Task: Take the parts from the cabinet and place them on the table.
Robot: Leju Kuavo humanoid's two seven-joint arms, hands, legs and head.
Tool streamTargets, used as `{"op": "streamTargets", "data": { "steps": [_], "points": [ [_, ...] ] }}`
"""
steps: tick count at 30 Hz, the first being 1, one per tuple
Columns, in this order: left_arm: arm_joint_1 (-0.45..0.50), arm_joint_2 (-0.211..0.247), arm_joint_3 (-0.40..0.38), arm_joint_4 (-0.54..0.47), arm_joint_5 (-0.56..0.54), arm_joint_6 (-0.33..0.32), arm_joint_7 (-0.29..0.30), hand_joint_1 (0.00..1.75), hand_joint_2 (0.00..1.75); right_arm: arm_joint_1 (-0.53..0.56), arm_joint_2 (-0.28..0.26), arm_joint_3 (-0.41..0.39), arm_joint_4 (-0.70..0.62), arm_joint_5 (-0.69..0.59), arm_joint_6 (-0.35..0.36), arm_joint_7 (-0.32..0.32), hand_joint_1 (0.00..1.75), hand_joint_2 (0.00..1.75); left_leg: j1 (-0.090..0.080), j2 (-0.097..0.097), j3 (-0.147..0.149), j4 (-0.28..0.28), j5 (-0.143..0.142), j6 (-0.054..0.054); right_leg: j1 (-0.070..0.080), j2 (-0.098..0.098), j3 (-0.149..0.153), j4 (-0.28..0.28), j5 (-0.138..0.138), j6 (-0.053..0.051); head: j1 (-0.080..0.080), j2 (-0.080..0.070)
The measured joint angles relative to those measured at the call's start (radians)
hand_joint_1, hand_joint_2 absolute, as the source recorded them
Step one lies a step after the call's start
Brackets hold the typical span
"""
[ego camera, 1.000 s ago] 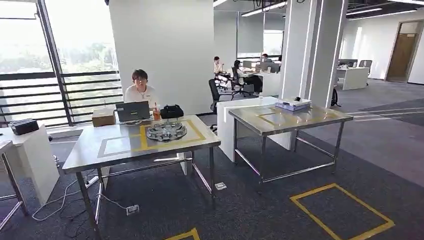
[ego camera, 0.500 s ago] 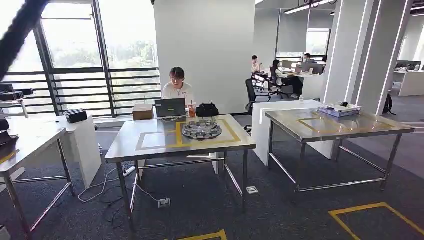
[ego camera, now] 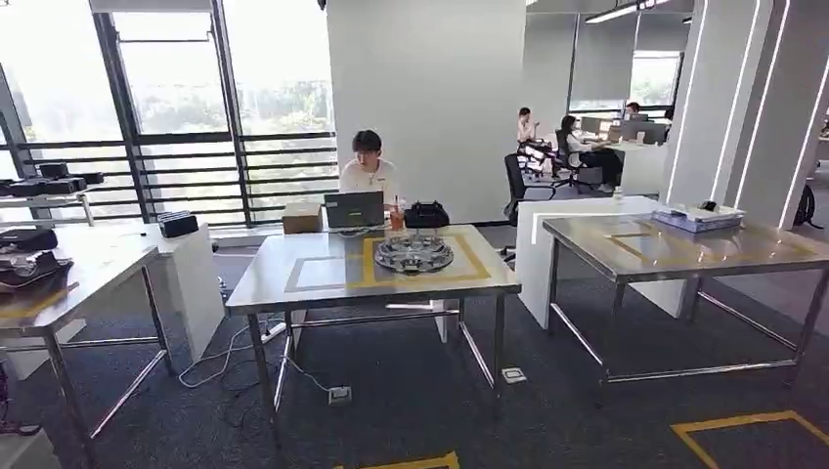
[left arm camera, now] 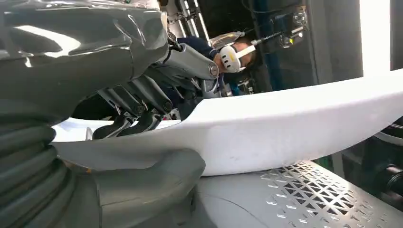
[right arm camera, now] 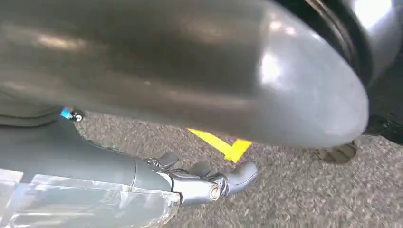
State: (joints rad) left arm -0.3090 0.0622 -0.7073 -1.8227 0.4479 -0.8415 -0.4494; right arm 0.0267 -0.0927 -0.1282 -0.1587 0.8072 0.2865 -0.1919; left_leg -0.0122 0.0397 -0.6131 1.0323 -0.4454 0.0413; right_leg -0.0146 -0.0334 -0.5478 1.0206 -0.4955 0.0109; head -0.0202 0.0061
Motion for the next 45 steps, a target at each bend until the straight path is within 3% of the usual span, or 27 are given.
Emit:
{"op": "streamTargets", "data": {
  "steps": [3, 4, 5, 8, 10, 11, 13, 14, 16, 18, 20, 21, 23, 25, 27, 29, 30, 33, 34, 35, 36, 38, 40, 41, 42, 44, 45],
  "points": [
    [0.0, 0.001, 0.0, 0.0, 0.0, 0.0, 0.0, 1.75, 1.75, -0.001, -0.001, -0.001, 0.0, -0.003, 0.0, 0.002, 0.0, 0.0, -0.005, -0.018, -0.003, -0.005, -0.001, 0.003, -0.006, -0.02, 0.005, -0.01, 0.0, 0.015, -0.002, 0.0],
    [0.0, 0.001, 0.0, -0.003, 0.0, 0.0, -0.001, 1.75, 1.75, -0.004, -0.002, -0.003, 0.0, -0.005, -0.001, 0.006, 0.0, 0.0, 0.002, -0.023, 0.023, -0.03, 0.01, 0.007, -0.001, -0.023, 0.012, -0.017, -0.003, 0.02, -0.001, 0.001],
    [-0.001, 0.0, 0.0, -0.003, -0.001, 0.0, -0.001, 1.75, 1.75, -0.004, -0.002, -0.005, 0.0, -0.006, -0.002, 0.008, 0.0, 0.0, 0.006, -0.026, 0.037, -0.049, 0.016, 0.011, -0.004, -0.004, 0.003, 0.012, -0.018, 0.018, 0.002, 0.001],
    [0.001, -0.002, -0.002, -0.003, -0.01, 0.0, 0.0, 1.75, 1.75, -0.004, -0.003, -0.007, 0.0, -0.006, -0.01, 0.016, 0.0, 0.0, 0.006, -0.036, 0.039, -0.051, 0.018, 0.017, -0.007, 0.026, -0.116, 0.228, -0.097, 0.009, 0.006, 0.0],
    [0.001, -0.002, -0.002, -0.002, -0.012, 0.0, 0.0, 1.75, 1.75, 0.001, -0.006, -0.008, 0.0, -0.006, -0.011, 0.016, 0.0, 0.0, 0.005, -0.046, 0.04, -0.051, 0.015, 0.016, -0.008, 0.028, -0.163, 0.288, -0.1, 0.02, 0.006, 0.0],
    [0.001, -0.002, -0.003, -0.001, -0.014, 0.0, 0.0, 1.75, 1.75, 0.002, -0.006, -0.008, 0.0, -0.006, -0.012, 0.017, 0.0, 0.0, 0.006, -0.051, 0.042, -0.05, 0.013, 0.014, -0.009, 0.028, -0.154, 0.251, -0.076, 0.029, 0.005, 0.0],
    [0.0, -0.002, -0.003, -0.001, -0.022, 0.0, 0.002, 1.75, 1.75, 0.002, -0.01, -0.009, 0.0, -0.006, -0.015, 0.014, 0.0, 0.0, 0.01, -0.059, 0.047, -0.043, 0.005, 0.004, -0.017, 0.028, -0.076, 0.067, 0.015, 0.054, 0.006, 0.0],
    [0.0, -0.002, -0.003, -0.001, -0.026, 0.0, 0.003, 1.75, 1.75, 0.002, -0.012, -0.009, 0.0, -0.006, -0.014, 0.01, 0.0, 0.0, 0.011, -0.06, 0.047, -0.033, -0.003, -0.003, -0.022, 0.027, -0.042, -0.015, 0.044, 0.056, 0.008, 0.0],
    [-0.002, -0.001, -0.003, -0.005, -0.031, 0.001, 0.003, 1.75, 1.75, -0.003, -0.015, -0.009, 0.0, -0.006, -0.015, 0.006, 0.0, 0.0, 0.003, -0.062, 0.043, -0.023, -0.013, -0.015, -0.012, 0.031, -0.037, -0.006, 0.043, 0.027, 0.009, 0.0],
    [-0.002, 0.001, -0.002, -0.008, -0.032, 0.001, 0.003, 1.75, 1.75, -0.004, -0.016, -0.01, 0.0, -0.006, -0.015, 0.006, 0.0, 0.0, 0.006, -0.061, 0.044, -0.024, -0.013, -0.017, -0.009, 0.033, -0.039, -0.006, 0.042, 0.017, 0.005, 0.0],
    [-0.003, 0.002, -0.002, -0.01, -0.032, 0.001, 0.003, 1.75, 1.75, -0.002, -0.015, -0.01, 0.0, -0.006, -0.015, 0.006, 0.0, 0.0, 0.009, -0.055, 0.035, -0.005, -0.031, -0.027, -0.018, 0.032, -0.033, -0.009, 0.041, 0.004, 0.005, 0.0],
    [-0.004, 0.002, -0.002, -0.011, -0.032, 0.002, 0.003, 1.75, 1.75, -0.001, -0.018, -0.011, 0.0, -0.006, -0.015, 0.006, 0.0, 0.0, 0.011, -0.051, 0.016, 0.041, -0.06, -0.032, -0.018, 0.032, -0.03, -0.009, 0.04, -0.001, 0.0, 0.0],
    [-0.002, 0.003, -0.002, -0.011, -0.032, 0.002, 0.003, 1.75, 1.75, -0.001, -0.018, -0.013, 0.0, -0.006, -0.015, 0.006, 0.0, 0.0, 0.017, -0.045, -0.069, 0.213, -0.137, -0.04, -0.016, 0.032, -0.03, -0.009, 0.038, -0.007, 0.0, 0.0],
    [-0.001, 0.004, -0.002, -0.011, -0.034, 0.002, 0.003, 1.75, 1.75, 0.0, -0.018, -0.014, 0.0, -0.006, -0.015, 0.006, 0.0, 0.0, 0.017, -0.044, -0.126, 0.313, -0.155, -0.04, -0.013, 0.031, -0.029, -0.009, 0.036, -0.009, -0.001, 0.0],
    [-0.002, 0.006, -0.002, -0.012, -0.04, 0.002, 0.0, 1.75, 1.75, 0.0, -0.018, -0.015, 0.0, -0.006, -0.019, 0.006, 0.0, 0.0, 0.015, -0.044, -0.091, 0.223, -0.088, -0.031, -0.008, 0.032, -0.024, -0.009, 0.034, -0.011, -0.001, 0.0],
    [-0.004, 0.006, 0.0, -0.019, -0.042, 0.002, -0.002, 1.75, 1.75, 0.0, -0.017, -0.015, 0.0, -0.006, -0.022, 0.007, 0.0, 0.0, 0.007, -0.043, 0.001, 0.034, 0.001, -0.006, -0.002, 0.033, -0.017, -0.01, 0.032, -0.012, -0.003, 0.0],
    [-0.004, 0.006, 0.0, -0.021, -0.042, 0.002, -0.002, 1.75, 1.75, 0.0, -0.011, -0.015, 0.0, -0.006, -0.022, 0.007, 0.0, 0.0, 0.002, -0.038, 0.021, -0.006, -0.01, 0.004, -0.002, 0.033, -0.017, -0.01, 0.031, -0.009, -0.001, 0.0],
    [-0.004, 0.008, 0.001, -0.026, -0.042, 0.002, -0.002, 1.75, 1.75, 0.0, -0.013, -0.016, 0.0, -0.006, -0.023, 0.007, 0.0, 0.0, -0.006, -0.037, 0.016, -0.014, -0.013, 0.005, -0.002, 0.028, -0.02, -0.016, 0.03, 0.004, -0.002, 0.0],
    [-0.004, 0.008, 0.001, -0.027, -0.042, 0.002, -0.002, 1.75, 1.75, -0.001, -0.013, -0.016, 0.0, -0.006, -0.023, 0.007, 0.0, 0.0, -0.006, -0.04, 0.02, -0.024, -0.01, 0.009, 0.0, 0.026, -0.015, -0.024, 0.032, 0.01, -0.003, 0.0],
    [-0.002, 0.008, 0.002, -0.032, -0.042, 0.002, -0.002, 1.75, 1.75, -0.001, -0.013, -0.016, -0.001, -0.006, -0.023, 0.007, 0.0, 0.0, 0.011, -0.04, 0.048, -0.055, 0.008, 0.012, 0.005, 0.025, -0.018, -0.017, 0.028, 0.012, -0.001, 0.0],
    [-0.005, 0.008, 0.003, -0.032, -0.042, 0.002, -0.002, 1.75, 1.75, 0.0, -0.013, -0.016, -0.001, -0.006, -0.023, 0.006, 0.0, 0.0, 0.007, -0.039, 0.06, -0.067, 0.012, 0.017, 0.006, 0.028, -0.028, 0.014, 0.011, 0.01, 0.0, 0.0],
    [-0.004, 0.006, 0.004, -0.033, -0.043, 0.002, -0.003, 1.75, 1.75, 0.0, -0.015, -0.016, 0.0, -0.006, -0.027, 0.006, 0.0, 0.0, 0.006, -0.039, 0.062, -0.067, 0.014, 0.019, 0.002, 0.031, -0.103, 0.16, -0.049, 0.002, 0.005, 0.0],
    [-0.001, 0.006, 0.004, -0.034, -0.047, 0.002, -0.005, 1.75, 1.75, 0.001, -0.017, -0.016, 0.0, -0.006, -0.031, 0.006, 0.0, 0.0, 0.004, -0.042, 0.06, -0.066, 0.011, 0.019, -0.001, 0.031, -0.187, 0.301, -0.091, 0.009, 0.004, 0.0],
    [0.0, 0.007, 0.004, -0.033, -0.048, 0.002, -0.006, 1.75, 1.75, 0.002, -0.017, -0.016, 0.0, -0.006, -0.033, 0.006, 0.0, 0.0, 0.004, -0.044, 0.062, -0.066, 0.009, 0.017, -0.003, 0.031, -0.194, 0.297, -0.078, 0.018, 0.006, 0.0],
    [0.0, 0.007, 0.004, -0.033, -0.05, 0.002, -0.007, 1.75, 1.75, 0.002, -0.018, -0.016, 0.0, -0.005, -0.034, 0.006, 0.0, 0.0, 0.006, -0.047, 0.066, -0.065, 0.006, 0.014, -0.006, 0.031, -0.169, 0.238, -0.043, 0.032, 0.006, 0.0],
    [0.0, 0.007, 0.005, -0.034, -0.051, 0.002, -0.008, 1.75, 1.75, 0.003, -0.02, -0.016, 0.0, -0.005, -0.037, 0.003, 0.0, 0.0, 0.008, -0.051, 0.072, -0.057, -0.005, 0.005, -0.014, 0.031, -0.08, 0.048, 0.038, 0.053, 0.007, 0.0],
    [0.0, 0.007, 0.005, -0.034, -0.053, 0.002, -0.009, 1.75, 1.75, 0.002, -0.019, -0.016, 0.0, -0.005, -0.04, 0.001, 0.0, 0.0, 0.005, -0.051, 0.07, -0.049, -0.012, -0.003, -0.018, 0.028, -0.052, -0.021, 0.056, 0.051, 0.009, 0.0]
  ]
}}
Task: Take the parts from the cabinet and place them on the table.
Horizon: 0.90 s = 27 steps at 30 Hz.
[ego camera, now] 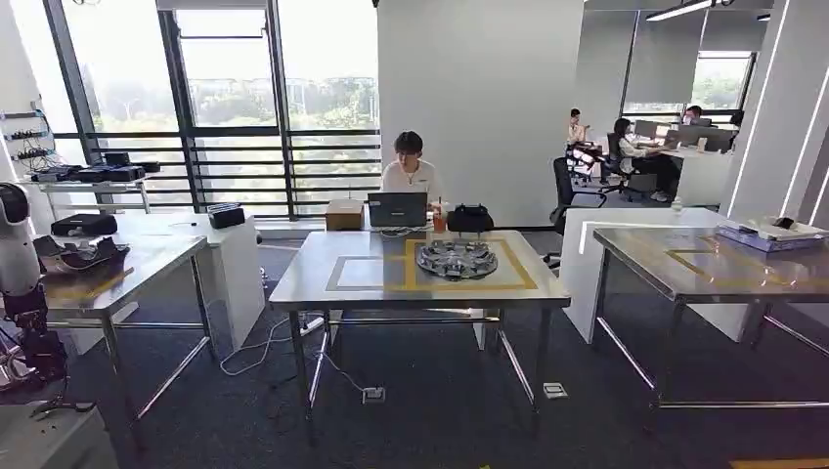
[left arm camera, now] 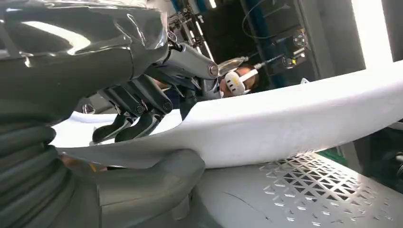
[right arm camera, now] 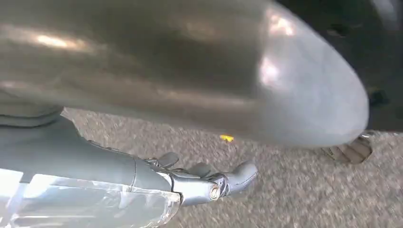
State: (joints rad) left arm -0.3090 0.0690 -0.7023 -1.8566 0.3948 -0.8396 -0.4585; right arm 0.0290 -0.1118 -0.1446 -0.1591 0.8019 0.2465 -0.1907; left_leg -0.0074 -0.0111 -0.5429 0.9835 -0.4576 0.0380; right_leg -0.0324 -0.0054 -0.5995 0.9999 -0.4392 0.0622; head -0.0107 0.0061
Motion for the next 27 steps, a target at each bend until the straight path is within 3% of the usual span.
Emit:
{"op": "streamTargets", "data": {
  "steps": [2, 4, 5, 6, 7, 9, 10, 11, 13, 14, 15, 16, 19, 20, 21, 22, 24, 25, 26, 27],
  "points": [
    [0.001, 0.002, 0.001, -0.001, -0.003, 0.002, -0.002, 1.75, 1.75, -0.001, -0.001, 0.0, 0.0, 0.001, -0.003, -0.002, 0.0, 0.0, -0.008, -0.001, -0.002, 0.01, -0.013, -0.009, 0.005, 0.004, 0.008, 0.003, 0.003, -0.029, -0.004, 0.0],
    [0.001, 0.002, 0.002, -0.001, -0.008, 0.002, -0.004, 1.75, 1.75, -0.002, 0.0, 0.0, 0.0, 0.003, -0.003, -0.004, 0.0, 0.0, -0.003, -0.001, 0.0, 0.01, -0.014, -0.013, 0.01, 0.004, 0.008, 0.003, 0.003, -0.04, -0.004, 0.0],
    [0.001, 0.002, 0.003, -0.002, -0.009, 0.002, -0.005, 1.75, 1.75, -0.002, 0.002, 0.0, 0.0, 0.003, -0.003, -0.005, 0.0, 0.0, 0.0, 0.0, -0.001, 0.016, -0.021, -0.017, -0.002, 0.004, 0.012, 0.001, 0.004, -0.046, -0.003, 0.0],
    [0.001, 0.002, 0.004, -0.004, -0.009, 0.003, -0.005, 1.75, 1.75, -0.001, 0.002, 0.0, 0.0, 0.003, -0.003, -0.005, 0.0, 0.0, 0.001, 0.002, -0.012, 0.039, -0.038, -0.024, -0.001, 0.003, 0.014, 0.0, 0.001, -0.05, -0.005, 0.0],
    [0.001, 0.004, 0.005, -0.006, -0.012, 0.003, -0.005, 1.75, 1.75, -0.001, 0.001, 0.0, 0.0, 0.003, -0.003, -0.006, 0.0, 0.0, 0.003, 0.005, -0.041, 0.102, -0.075, -0.031, 0.0, 0.004, 0.016, 0.0, -0.001, -0.055, -0.008, 0.0],
    [0.002, 0.005, 0.005, -0.006, -0.015, 0.003, -0.005, 1.75, 1.75, -0.001, 0.001, 0.0, 0.0, 0.003, -0.002, -0.01, 0.0, 0.0, 0.009, 0.005, -0.13, 0.277, -0.148, -0.039, 0.003, 0.004, 0.016, 0.001, -0.004, -0.058, -0.009, 0.0],
    [0.002, 0.006, 0.005, -0.006, -0.017, 0.003, -0.005, 1.75, 1.75, -0.001, 0.001, 0.0, 0.0, 0.003, -0.002, -0.01, 0.0, 0.0, 0.011, 0.006, -0.164, 0.335, -0.161, -0.04, 0.005, 0.004, 0.016, 0.001, -0.005, -0.059, -0.009, 0.0],
    [0.003, 0.007, 0.005, -0.006, -0.017, 0.003, -0.005, 1.75, 1.75, -0.001, 0.001, 0.0, 0.0, 0.003, -0.002, -0.01, 0.0, 0.0, 0.012, 0.006, -0.175, 0.343, -0.147, -0.039, 0.007, 0.004, 0.018, 0.001, -0.006, -0.06, -0.01, 0.0],
    [0.003, 0.007, 0.005, -0.006, -0.016, 0.003, -0.005, 1.75, 1.75, -0.001, 0.001, 0.0, 0.0, 0.003, -0.002, -0.011, 0.0, 0.0, 0.011, 0.006, -0.126, 0.222, -0.065, -0.03, 0.01, 0.005, 0.025, 0.001, -0.008, -0.062, -0.011, 0.0],
    [0.002, 0.007, 0.005, -0.006, -0.016, 0.003, -0.005, 1.75, 1.75, -0.001, 0.001, 0.0, 0.0, 0.003, -0.002, -0.011, 0.0, 0.0, 0.007, 0.006, -0.078, 0.121, -0.013, -0.02, 0.013, 0.007, 0.03, 0.0, -0.009, -0.063, -0.011, 0.0],
    [0.001, 0.007, 0.005, -0.008, -0.016, 0.003, -0.005, 1.75, 1.75, -0.002, 0.002, 0.0, 0.0, 0.003, -0.002, -0.011, 0.0, 0.0, 0.002, 0.006, -0.038, 0.035, 0.014, -0.004, 0.014, 0.007, 0.032, -0.001, -0.011, -0.061, -0.012, 0.0],
    [0.001, 0.008, 0.006, -0.008, -0.016, 0.003, -0.005, 1.75, 1.75, -0.002, 0.008, 0.0, 0.0, 0.003, -0.002, -0.011, 0.0, 0.0, -0.002, 0.012, -0.032, 0.025, -0.003, 0.0, 0.02, 0.007, 0.03, -0.001, -0.011, -0.058, -0.009, 0.0],
    [0.001, 0.009, 0.007, -0.008, -0.016, 0.003, -0.005, 1.75, 1.75, -0.002, 0.005, 0.0, 0.0, 0.003, -0.002, -0.011, 0.0, 0.0, -0.011, 0.009, -0.034, 0.019, 0.0, 0.005, 0.012, 0.004, 0.03, -0.007, -0.01, -0.044, -0.013, 0.0],
    [0.0, 0.009, 0.007, -0.011, -0.016, 0.003, -0.005, 1.75, 1.75, -0.004, 0.004, 0.0, 0.0, 0.003, -0.002, -0.011, 0.0, 0.0, -0.009, 0.008, -0.026, 0.002, 0.007, 0.011, 0.017, 0.004, 0.037, -0.015, -0.008, -0.036, -0.012, 0.0],
    [0.002, 0.008, 0.007, -0.013, -0.016, 0.003, -0.005, 1.75, 1.75, -0.004, 0.005, 0.0, 0.0, 0.003, -0.002, -0.011, 0.0, 0.0, 0.005, 0.012, -0.003, -0.021, 0.021, 0.011, 0.015, 0.0, 0.029, 0.0, -0.015, -0.038, -0.011, 0.0],
    [-0.002, 0.008, 0.007, -0.013, -0.016, 0.003, -0.005, 1.75, 1.75, -0.003, 0.005, 0.0, 0.0, 0.003, -0.001, -0.012, 0.0, 0.0, 0.001, 0.011, 0.003, -0.03, 0.024, 0.016, 0.018, 0.004, 0.007, 0.046, -0.044, -0.042, -0.009, 0.0],
    [0.001, 0.008, 0.005, -0.013, -0.018, 0.003, -0.005, 1.75, 1.75, -0.001, 0.002, 0.0, 0.0, 0.003, -0.002, -0.012, 0.0, 0.0, -0.002, 0.012, 0.001, -0.03, 0.027, 0.019, 0.014, 0.005, -0.072, 0.206, -0.108, -0.049, -0.006, 0.0],
    [0.002, 0.008, 0.004, -0.013, -0.019, 0.003, -0.005, 1.75, 1.75, -0.001, 0.0, 0.0, 0.0, 0.003, -0.002, -0.012, 0.0, 0.0, -0.004, 0.011, -0.001, -0.029, 0.026, 0.019, 0.014, 0.005, -0.108, 0.271, -0.127, -0.047, -0.007, 0.0],
    [0.002, 0.008, 0.003, -0.011, -0.019, 0.003, -0.004, 1.75, 1.75, 0.0, 0.0, 0.0, 0.0, 0.002, -0.002, -0.012, 0.0, 0.0, -0.004, 0.01, -0.002, -0.028, 0.026, 0.019, 0.014, 0.005, -0.127, 0.302, -0.13, -0.041, -0.005, 0.0],
    [0.002, 0.008, 0.002, -0.009, -0.019, 0.003, -0.004, 1.75, 1.75, 0.0, 0.0, 0.0, 0.0, 0.002, -0.002, -0.012, 0.0, 0.0, -0.004, 0.009, -0.001, -0.026, 0.024, 0.017, 0.012, 0.005, -0.122, 0.284, -0.115, -0.032, -0.005, 0.0]
  ]
}}
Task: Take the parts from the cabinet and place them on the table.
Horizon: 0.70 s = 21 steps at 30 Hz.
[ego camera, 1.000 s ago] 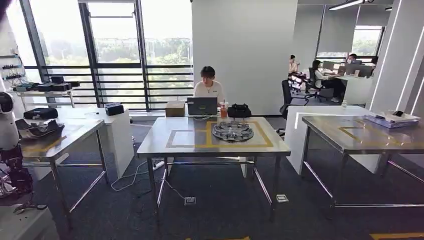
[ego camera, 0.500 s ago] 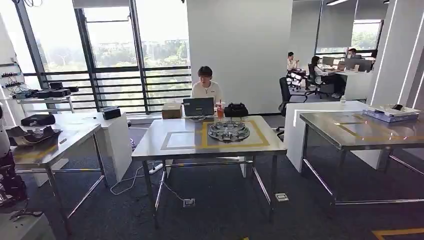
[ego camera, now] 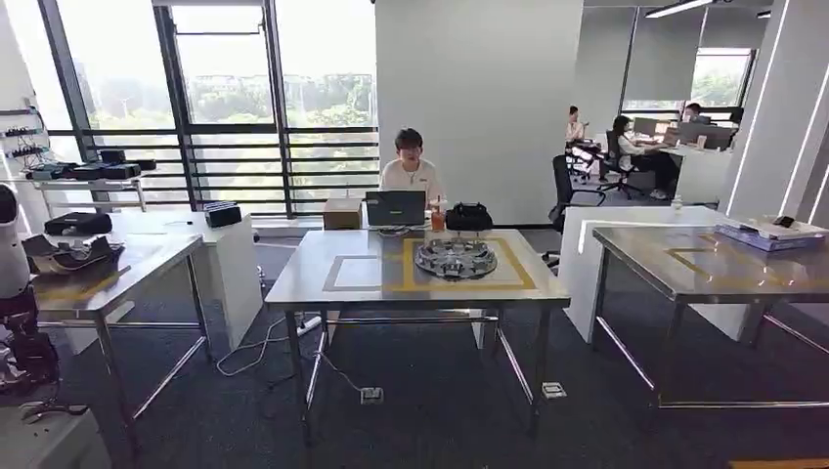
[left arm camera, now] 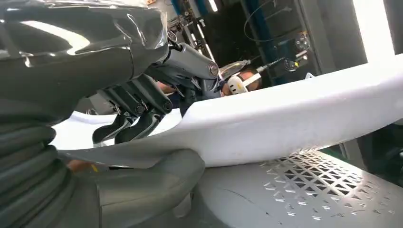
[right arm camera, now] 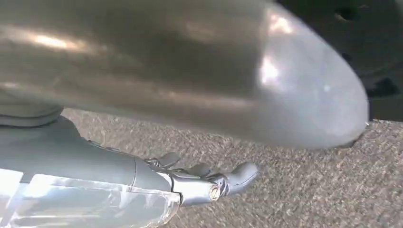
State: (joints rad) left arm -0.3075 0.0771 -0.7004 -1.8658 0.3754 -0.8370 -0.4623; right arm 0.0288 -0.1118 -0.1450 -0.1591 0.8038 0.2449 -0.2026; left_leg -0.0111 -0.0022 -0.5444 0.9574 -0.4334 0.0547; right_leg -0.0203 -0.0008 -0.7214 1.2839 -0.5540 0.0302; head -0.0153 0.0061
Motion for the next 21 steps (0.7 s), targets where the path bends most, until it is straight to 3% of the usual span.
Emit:
{"op": "streamTargets", "data": {
  "steps": [1, 3, 5, 7, 8, 10, 13, 14, 15, 16, 18, 19, 20, 21],
  "points": [
    [0.0, 0.0, -0.002, 0.002, 0.0, 0.0, 0.0, 1.75, 1.75, 0.0, 0.0, 0.0, 0.0, -0.001, 0.0, 0.0, 0.0, 0.0, 0.001, -0.002, 0.001, 0.004, -0.004, -0.003, -0.004, 0.0, 0.032, -0.07, 0.036, 0.014, 0.001, 0.0],
    [-0.001, 0.0, -0.003, 0.003, 0.0, 0.0, 0.0, 1.75, 1.75, -0.001, -0.001, -0.002, 0.0, -0.002, 0.0, 0.0, 0.0, 0.0, 0.005, -0.004, -0.003, 0.029, -0.02, -0.016, -0.013, -0.001, 0.131, -0.267, 0.111, 0.036, 0.003, 0.0],
    [-0.003, 0.0, -0.003, 0.003, 0.0, 0.0, 0.0, 1.75, 1.75, -0.001, 0.001, -0.002, 0.0, -0.003, -0.001, 0.002, 0.0, 0.0, -0.005, -0.003, -0.012, 0.05, -0.037, -0.027, -0.009, 0.004, 0.136, -0.275, 0.103, 0.009, 0.004, 0.0],
    [-0.004, 0.0, -0.002, 0.004, 0.002, 0.0, -0.001, 1.75, 1.75, -0.003, 0.001, -0.003, 0.0, -0.004, -0.001, 0.002, 0.0, 0.0, -0.004, -0.002, -0.012, 0.048, -0.038, -0.028, -0.004, 0.003, 0.135, -0.267, 0.1, -0.007, 0.003, 0.0],
    [-0.003, 0.0, -0.003, 0.004, 0.003, 0.0, -0.002, 1.75, 1.75, -0.003, 0.002, -0.004, 0.0, -0.005, -0.001, 0.002, 0.0, 0.0, -0.001, -0.002, -0.012, 0.053, -0.041, -0.03, -0.01, 0.004, 0.135, -0.268, 0.101, -0.011, 0.001, 0.0],
    [-0.005, 0.0, -0.002, 0.004, 0.005, 0.0, -0.003, 1.75, 1.75, -0.001, 0.004, -0.005, 0.0, -0.005, -0.001, 0.002, 0.0, 0.0, 0.005, -0.001, -0.031, 0.095, -0.073, -0.044, -0.014, 0.004, 0.14, -0.269, 0.1, -0.021, -0.003, 0.0],
    [-0.003, 0.001, -0.002, 0.004, 0.006, 0.0, -0.004, 1.75, 1.75, -0.001, 0.004, -0.006, 0.0, -0.005, -0.001, 0.001, 0.0, 0.0, 0.013, 0.0, -0.149, 0.328, -0.175, -0.056, -0.011, 0.004, 0.138, -0.269, 0.096, -0.027, -0.005, 0.0],
    [-0.003, 0.001, -0.002, 0.004, 0.006, 0.0, -0.004, 1.75, 1.75, -0.001, 0.004, -0.006, 0.0, -0.005, -0.001, 0.001, 0.0, 0.0, 0.015, 0.0, -0.175, 0.373, -0.18, -0.056, -0.009, 0.004, 0.138, -0.269, 0.095, -0.028, -0.005, 0.0],
    [-0.003, 0.002, -0.002, 0.004, 0.006, 0.0, -0.004, 1.75, 1.75, -0.001, 0.004, -0.005, 0.0, -0.005, -0.001, 0.001, 0.0, 0.0, 0.015, 0.0, -0.179, 0.369, -0.164, -0.054, -0.007, 0.004, 0.14, -0.269, 0.095, -0.028, -0.005, 0.0],
    [-0.003, 0.001, -0.002, 0.004, 0.007, 0.0, -0.004, 1.75, 1.75, -0.001, 0.004, -0.005, 0.0, -0.005, -0.001, 0.001, 0.0, 0.0, 0.014, 0.0, -0.156, 0.313, -0.122, -0.048, -0.004, 0.005, 0.143, -0.269, 0.093, -0.03, -0.006, 0.0],
    [-0.004, 0.001, -0.002, 0.004, 0.008, 0.0, -0.004, 1.75, 1.75, -0.001, 0.005, -0.005, 0.0, -0.005, -0.001, 0.001, 0.0, 0.0, 0.007, 0.0, -0.07, 0.131, -0.027, -0.024, 0.003, 0.006, 0.152, -0.27, 0.09, -0.031, -0.007, 0.0],
    [-0.004, 0.001, -0.002, 0.004, 0.008, 0.001, -0.004, 1.75, 1.75, -0.001, 0.013, -0.005, 0.0, -0.005, -0.001, 0.001, 0.0, 0.0, -0.002, 0.003, -0.041, 0.073, -0.023, -0.008, -0.002, 0.007, 0.153, -0.271, 0.089, -0.03, -0.005, 0.0],
    [-0.004, 0.001, -0.001, 0.004, 0.008, 0.001, -0.004, 1.75, 1.75, -0.002, 0.012, -0.005, 0.0, -0.005, -0.002, 0.002, 0.0, 0.0, -0.005, 0.009, -0.039, 0.062, -0.033, -0.005, 0.006, 0.007, 0.149, -0.271, 0.088, -0.026, -0.003, 0.0],
    [-0.005, 0.001, -0.001, 0.003, 0.008, 0.001, -0.004, 1.75, 1.75, -0.002, 0.011, -0.005, 0.0, -0.005, -0.002, 0.002, 0.0, 0.0, -0.012, 0.008, -0.04, 0.06, -0.034, -0.005, -0.002, 0.005, 0.147, -0.272, 0.087, -0.019, -0.009, 0.001]
  ]
}}
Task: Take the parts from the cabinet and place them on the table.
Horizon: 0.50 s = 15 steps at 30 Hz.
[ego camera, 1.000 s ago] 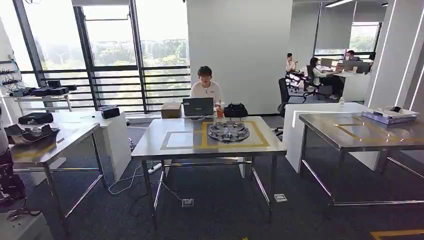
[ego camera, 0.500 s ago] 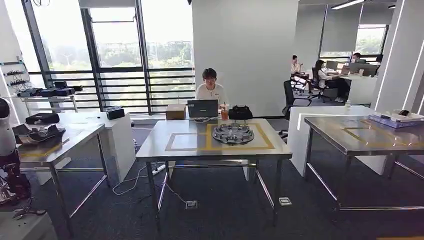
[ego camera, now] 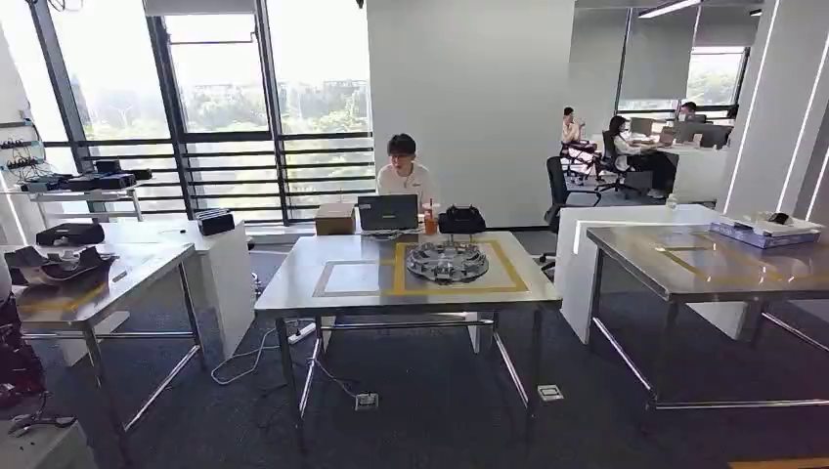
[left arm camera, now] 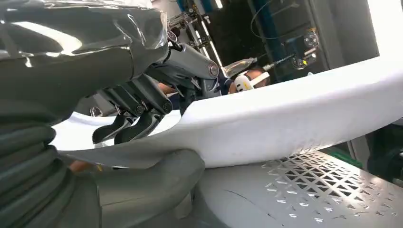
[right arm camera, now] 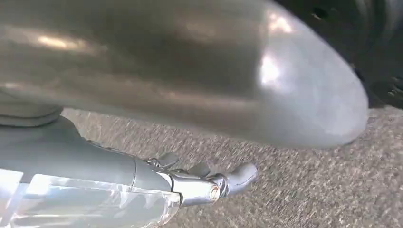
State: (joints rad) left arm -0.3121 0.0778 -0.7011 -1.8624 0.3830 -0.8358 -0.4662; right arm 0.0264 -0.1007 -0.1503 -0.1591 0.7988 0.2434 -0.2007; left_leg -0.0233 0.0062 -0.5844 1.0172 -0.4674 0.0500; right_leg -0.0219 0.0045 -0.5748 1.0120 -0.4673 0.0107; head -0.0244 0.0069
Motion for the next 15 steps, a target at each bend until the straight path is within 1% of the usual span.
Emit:
{"op": "streamTargets", "data": {
  "steps": [1, 2, 3, 4, 5, 6, 7, 8, 9, 10, 11, 12, 13, 14, 15],
  "points": [
    [0.001, 0.0, 0.0, 0.0, 0.0, 0.0, 0.0, 1.75, 1.75, 0.0, 0.0, 0.0, 0.0, 0.0, 0.0, 0.0, 0.0, 0.0, -0.001, -0.002, -0.001, -0.001, -0.001, 0.001, -0.002, -0.002, 0.003, -0.003, -0.001, 0.005, 0.003, 0.0],
    [0.0, 0.0, 0.002, 0.0, 0.0, 0.001, 0.0, 1.75, 1.75, 0.0, 0.0, 0.0, 0.0, 0.001, 0.0, 0.0, 0.0, 0.0, -0.002, -0.003, 0.002, -0.008, 0.0, 0.003, 0.0, -0.004, 0.007, -0.01, 0.0, 0.01, 0.003, -0.001],
    [0.002, -0.001, 0.002, -0.003, 0.0, 0.001, 0.0, 1.75, 1.75, -0.002, 0.0, 0.0, -0.001, 0.002, 0.0, 0.0, 0.0, 0.0, 0.013, -0.004, 0.028, -0.035, 0.014, 0.007, 0.005, -0.005, 0.005, -0.004, -0.002, 0.013, 0.003, 0.0],
    [0.001, -0.001, 0.002, -0.002, 0.001, 0.001, 0.0, 1.75, 1.75, -0.001, 0.0, 0.0, 0.0, 0.003, 0.001, 0.0, 0.0, 0.0, 0.01, -0.003, 0.04, -0.048, 0.018, 0.004, 0.004, -0.005, -0.001, 0.016, -0.007, 0.014, 0.006, 0.0],
    [-0.001, -0.002, 0.002, -0.002, 0.002, 0.001, 0.0, 1.75, 1.75, -0.001, 0.0, 0.0, 0.0, 0.003, 0.001, -0.001, 0.0, 0.0, 0.011, -0.002, 0.045, -0.049, 0.019, 0.008, 0.004, -0.004, -0.034, 0.081, -0.036, 0.009, 0.006, -0.001],
    [0.001, -0.002, 0.002, -0.002, 0.002, 0.001, 0.0, 1.75, 1.75, -0.001, -0.002, 0.0, 0.0, 0.003, 0.001, -0.001, 0.0, 0.0, 0.011, -0.001, 0.046, -0.049, 0.017, 0.01, 0.003, -0.004, -0.071, 0.149, -0.062, 0.007, 0.007, 0.0],
    [0.004, -0.002, 0.002, -0.002, 0.003, 0.001, 0.0, 1.75, 1.75, 0.0, -0.004, 0.0, 0.0, 0.003, 0.0, -0.001, 0.0, 0.0, 0.009, -0.002, 0.047, -0.049, 0.013, 0.012, 0.002, -0.004, -0.122, 0.233, -0.091, 0.007, 0.009, -0.001],
    [0.004, -0.002, 0.002, 0.0, 0.003, 0.0, 0.0, 1.75, 1.75, 0.001, -0.006, 0.0, 0.0, 0.003, 0.0, -0.001, 0.0, 0.0, 0.009, -0.004, 0.049, -0.048, 0.01, 0.011, 0.002, -0.004, -0.162, 0.296, -0.103, 0.012, 0.008, -0.001],
    [0.005, -0.002, 0.001, 0.001, 0.003, 0.001, 0.0, 1.75, 1.75, 0.002, -0.006, 0.0, 0.0, 0.003, 0.0, -0.001, 0.0, 0.0, 0.009, -0.006, 0.053, -0.048, 0.006, 0.011, 0.0, -0.004, -0.175, 0.304, -0.094, 0.02, 0.011, -0.001],
    [0.006, -0.002, 0.001, 0.001, 0.003, 0.001, 0.0, 1.75, 1.75, 0.003, -0.006, 0.0, 0.0, 0.003, 0.0, 0.0, 0.0, 0.0, 0.011, -0.008, 0.061, -0.048, 0.0, 0.007, -0.003, -0.005, -0.16, 0.261, -0.064, 0.032, 0.01, -0.001],
    [0.006, -0.002, 0.001, 0.001, 0.002, 0.001, 0.0, 1.75, 1.75, 0.003, -0.007, 0.0, 0.0, 0.003, 0.0, 0.0, 0.0, 0.0, 0.013, -0.01, 0.069, -0.046, -0.007, 0.004, -0.006, -0.005, -0.122, 0.174, -0.02, 0.045, 0.012, -0.001],
    [0.006, -0.002, 0.001, 0.001, 0.003, 0.001, 0.0, 1.75, 1.75, 0.002, -0.008, 0.0, 0.0, 0.003, 0.0, 0.0, 0.0, 0.0, 0.016, -0.01, 0.078, -0.04, -0.018, -0.002, -0.01, -0.006, -0.07, 0.062, 0.029, 0.058, 0.012, -0.001],
    [0.006, -0.003, 0.001, 0.001, 0.002, 0.001, 0.0, 1.75, 1.75, 0.003, -0.007, 0.0, 0.0, 0.003, 0.0, 0.0, 0.0, 0.0, 0.013, -0.01, 0.079, -0.033, -0.031, -0.01, -0.014, -0.01, -0.043, -0.006, 0.049, 0.059, 0.015, -0.001],
    [0.006, -0.003, 0.001, 0.001, 0.002, 0.001, 0.0, 1.75, 1.75, 0.002, -0.006, 0.0, 0.0, 0.003, -0.001, 0.0, 0.0, 0.0, 0.004, -0.01, 0.07, -0.023, -0.043, -0.017, -0.01, -0.007, -0.032, -0.004, 0.043, 0.046, 0.018, -0.002],
    [0.006, -0.004, 0.002, 0.001, 0.002, 0.002, 0.0, 1.75, 1.75, -0.002, -0.007, 0.0, 0.0, 0.002, -0.002, 0.0, 0.0, 0.0, 0.005, -0.011, 0.072, -0.024, -0.047, -0.019, -0.009, -0.004, -0.033, 0.002, 0.037, 0.026, 0.013, -0.001]
  ]
}}
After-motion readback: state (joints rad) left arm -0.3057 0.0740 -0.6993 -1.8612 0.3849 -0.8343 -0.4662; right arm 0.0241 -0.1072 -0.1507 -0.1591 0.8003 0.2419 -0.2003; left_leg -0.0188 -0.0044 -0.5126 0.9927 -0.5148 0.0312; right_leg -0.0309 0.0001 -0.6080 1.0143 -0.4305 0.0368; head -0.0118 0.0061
